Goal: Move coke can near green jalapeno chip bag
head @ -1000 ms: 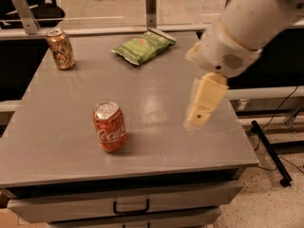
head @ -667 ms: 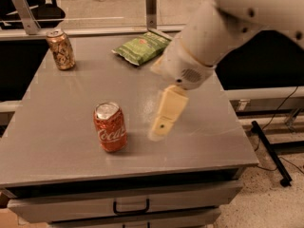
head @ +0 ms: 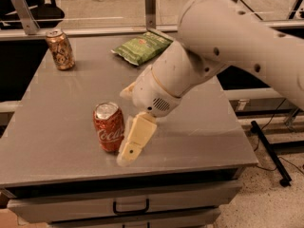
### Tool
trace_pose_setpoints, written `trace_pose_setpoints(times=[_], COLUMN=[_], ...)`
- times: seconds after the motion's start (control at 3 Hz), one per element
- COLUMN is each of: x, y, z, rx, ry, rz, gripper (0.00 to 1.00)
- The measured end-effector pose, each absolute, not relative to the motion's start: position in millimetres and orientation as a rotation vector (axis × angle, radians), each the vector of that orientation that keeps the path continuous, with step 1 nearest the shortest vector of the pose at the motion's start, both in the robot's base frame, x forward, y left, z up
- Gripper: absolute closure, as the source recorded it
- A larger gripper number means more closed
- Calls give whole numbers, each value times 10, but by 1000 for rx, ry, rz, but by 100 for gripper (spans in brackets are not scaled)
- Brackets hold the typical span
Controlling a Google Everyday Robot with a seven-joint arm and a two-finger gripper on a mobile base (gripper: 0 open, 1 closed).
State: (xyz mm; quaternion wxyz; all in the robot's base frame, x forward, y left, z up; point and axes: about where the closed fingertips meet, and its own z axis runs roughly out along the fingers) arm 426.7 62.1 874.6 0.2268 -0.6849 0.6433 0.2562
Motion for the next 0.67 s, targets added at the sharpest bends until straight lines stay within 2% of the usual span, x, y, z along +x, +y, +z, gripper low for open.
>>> trace_pose_setpoints(times=[0.33,0.67], x=[4234,4266], y=[810,973], z=[8624,8584], rx=[-1833,-1770], ry=[1735,1709], rz=[814,889], gripper=[0,17])
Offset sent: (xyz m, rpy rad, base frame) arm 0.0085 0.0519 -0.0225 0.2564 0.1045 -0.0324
